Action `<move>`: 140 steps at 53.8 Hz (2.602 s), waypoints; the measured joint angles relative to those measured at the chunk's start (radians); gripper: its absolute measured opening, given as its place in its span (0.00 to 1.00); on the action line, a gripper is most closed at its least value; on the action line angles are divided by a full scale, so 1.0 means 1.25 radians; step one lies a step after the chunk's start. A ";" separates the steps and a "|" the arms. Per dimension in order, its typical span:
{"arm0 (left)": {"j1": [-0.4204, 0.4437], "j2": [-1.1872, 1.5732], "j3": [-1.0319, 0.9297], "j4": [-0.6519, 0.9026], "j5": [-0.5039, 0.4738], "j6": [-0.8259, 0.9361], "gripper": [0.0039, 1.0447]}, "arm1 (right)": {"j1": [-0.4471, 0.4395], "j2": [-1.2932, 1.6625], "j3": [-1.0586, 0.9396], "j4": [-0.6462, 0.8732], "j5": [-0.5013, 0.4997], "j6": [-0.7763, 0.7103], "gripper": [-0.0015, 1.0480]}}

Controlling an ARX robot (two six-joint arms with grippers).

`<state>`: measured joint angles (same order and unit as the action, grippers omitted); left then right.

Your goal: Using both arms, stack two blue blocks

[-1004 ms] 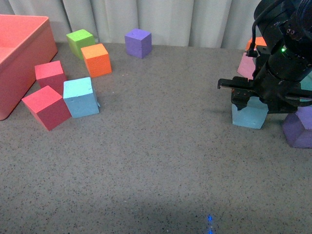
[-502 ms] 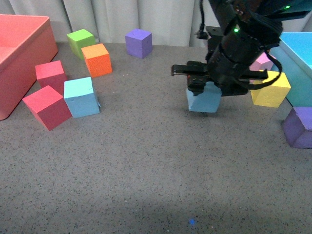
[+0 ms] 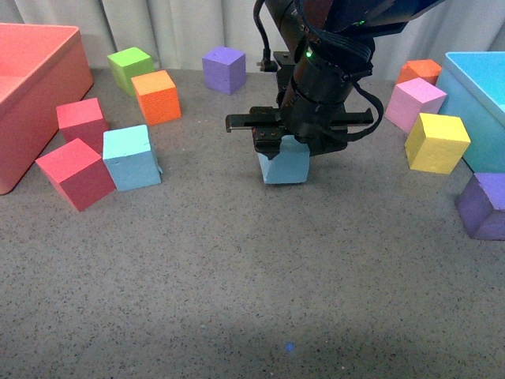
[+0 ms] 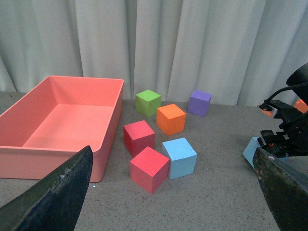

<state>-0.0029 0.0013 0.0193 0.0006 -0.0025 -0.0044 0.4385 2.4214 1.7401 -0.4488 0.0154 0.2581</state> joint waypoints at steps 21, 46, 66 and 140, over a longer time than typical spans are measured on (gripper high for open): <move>0.000 0.000 0.000 0.000 0.000 0.000 0.94 | 0.008 0.017 0.014 -0.004 0.000 0.004 0.41; 0.000 0.000 0.000 0.000 0.000 0.000 0.94 | 0.009 -0.064 -0.082 0.109 -0.014 -0.003 0.90; 0.000 0.000 0.000 0.000 0.000 0.000 0.94 | -0.022 -0.262 -0.541 0.938 0.286 -0.166 0.62; 0.000 0.000 0.000 0.000 0.000 0.000 0.94 | -0.349 -1.293 -1.375 0.973 -0.010 -0.206 0.01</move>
<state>-0.0029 0.0013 0.0193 0.0006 -0.0025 -0.0048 0.0025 0.8055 0.0208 0.7677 0.0025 0.0002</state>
